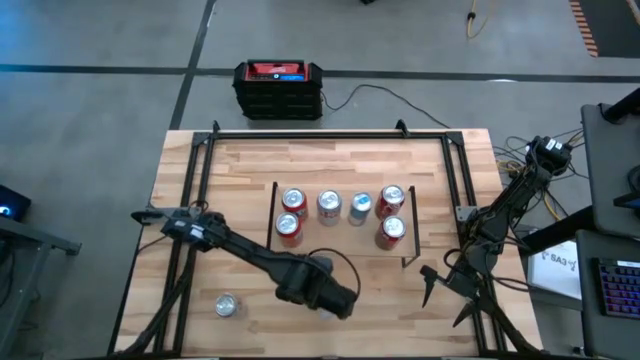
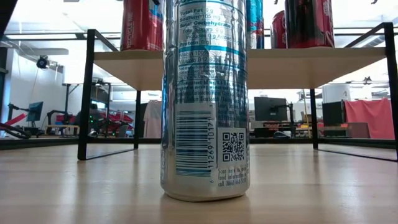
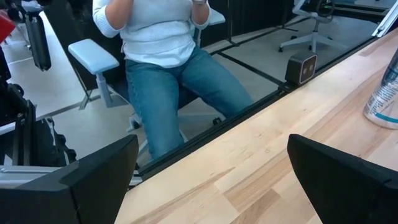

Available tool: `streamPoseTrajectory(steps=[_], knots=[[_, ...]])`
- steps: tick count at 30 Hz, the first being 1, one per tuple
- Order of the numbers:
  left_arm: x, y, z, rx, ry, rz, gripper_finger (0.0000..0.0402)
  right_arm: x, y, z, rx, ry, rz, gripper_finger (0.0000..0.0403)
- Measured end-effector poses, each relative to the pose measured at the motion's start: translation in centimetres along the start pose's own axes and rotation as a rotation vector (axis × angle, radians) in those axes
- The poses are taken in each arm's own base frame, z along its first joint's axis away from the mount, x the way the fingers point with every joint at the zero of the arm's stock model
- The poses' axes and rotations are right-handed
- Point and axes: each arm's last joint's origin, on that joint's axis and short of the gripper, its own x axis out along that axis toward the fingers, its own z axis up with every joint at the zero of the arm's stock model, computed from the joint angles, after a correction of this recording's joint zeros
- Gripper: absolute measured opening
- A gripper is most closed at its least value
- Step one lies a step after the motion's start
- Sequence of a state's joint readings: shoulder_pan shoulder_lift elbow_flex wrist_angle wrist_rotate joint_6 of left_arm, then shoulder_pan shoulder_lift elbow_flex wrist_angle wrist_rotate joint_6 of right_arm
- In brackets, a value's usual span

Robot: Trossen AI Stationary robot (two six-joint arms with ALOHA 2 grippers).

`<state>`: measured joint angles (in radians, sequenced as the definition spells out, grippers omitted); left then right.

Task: Place canned beverage on shelf
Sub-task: Put the blue soda can on the shelf

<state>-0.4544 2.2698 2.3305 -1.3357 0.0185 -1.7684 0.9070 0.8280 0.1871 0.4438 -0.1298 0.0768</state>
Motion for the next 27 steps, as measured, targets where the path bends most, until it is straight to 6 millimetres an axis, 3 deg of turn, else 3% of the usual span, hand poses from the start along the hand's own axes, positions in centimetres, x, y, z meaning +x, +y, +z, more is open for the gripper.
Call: streamPoseTrajectory(steps=[10, 27], knots=[[1.1, -0.6, 1.9, -0.07, 0.102, 0.052, 0.0297, 0.0, 0.0, 0.0, 0.0, 0.0, 0.0, 0.04], [1.8, -1.2, 1.7, -0.046, 0.12, 0.004, 0.0298, 0.0, 0.0, 0.0, -0.001, 0.001, 0.0, 0.04]])
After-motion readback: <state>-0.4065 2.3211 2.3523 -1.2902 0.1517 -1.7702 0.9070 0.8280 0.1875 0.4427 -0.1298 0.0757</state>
